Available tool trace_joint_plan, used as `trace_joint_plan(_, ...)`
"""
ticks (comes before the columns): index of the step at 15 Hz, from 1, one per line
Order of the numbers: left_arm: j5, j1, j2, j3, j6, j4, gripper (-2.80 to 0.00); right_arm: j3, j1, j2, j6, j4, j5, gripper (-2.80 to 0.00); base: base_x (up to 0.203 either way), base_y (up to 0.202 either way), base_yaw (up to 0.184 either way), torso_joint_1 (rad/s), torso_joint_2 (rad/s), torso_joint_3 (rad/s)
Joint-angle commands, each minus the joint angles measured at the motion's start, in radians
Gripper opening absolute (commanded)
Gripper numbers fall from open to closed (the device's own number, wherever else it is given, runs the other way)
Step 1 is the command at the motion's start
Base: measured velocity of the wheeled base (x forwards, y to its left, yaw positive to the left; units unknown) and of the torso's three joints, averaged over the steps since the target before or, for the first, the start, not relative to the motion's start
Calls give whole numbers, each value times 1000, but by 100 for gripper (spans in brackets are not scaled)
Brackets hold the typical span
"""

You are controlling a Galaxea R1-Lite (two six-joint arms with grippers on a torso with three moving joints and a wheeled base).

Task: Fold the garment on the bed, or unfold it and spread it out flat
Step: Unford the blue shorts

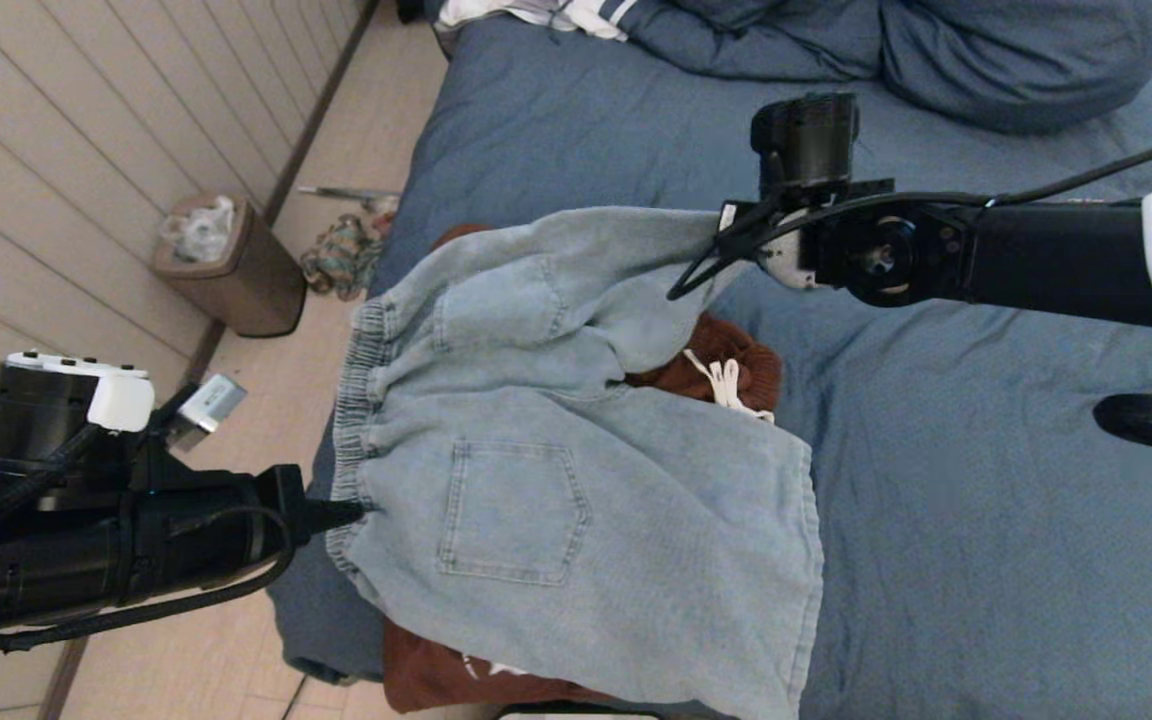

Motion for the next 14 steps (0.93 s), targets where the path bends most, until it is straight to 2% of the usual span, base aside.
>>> trace_joint_plan(1,-1,-1,7,1,-4,-2,-280,1,-53,28,-22,-70,-17,-280,0,0,0,0,0,0)
trace_joint_plan(5,-1,0,13,1,-4,-2,-280,7,-47,6,-34,-66,-18,-280,0,0,0,0,0,0)
trace_joint_plan(7,-1,-1,11,3,-4,-2,-280,4,-43,-16,-103,-70,-9,-280,0,0,0,0,0,0)
trace_joint_plan(11,-1,-3,7,6,-4,-2,-280,7,-42,3,-123,-64,-9,-280,0,0,0,0,0,0)
trace_joint_plan(12,-1,-3,6,6,-4,-2,-280,6,-36,14,-133,-68,-13,0,0,0,0,0,0,0)
trace_joint_plan(14,-1,-3,3,6,-4,-2,-280,5,-36,19,-147,-70,-9,0,0,0,0,0,0,0)
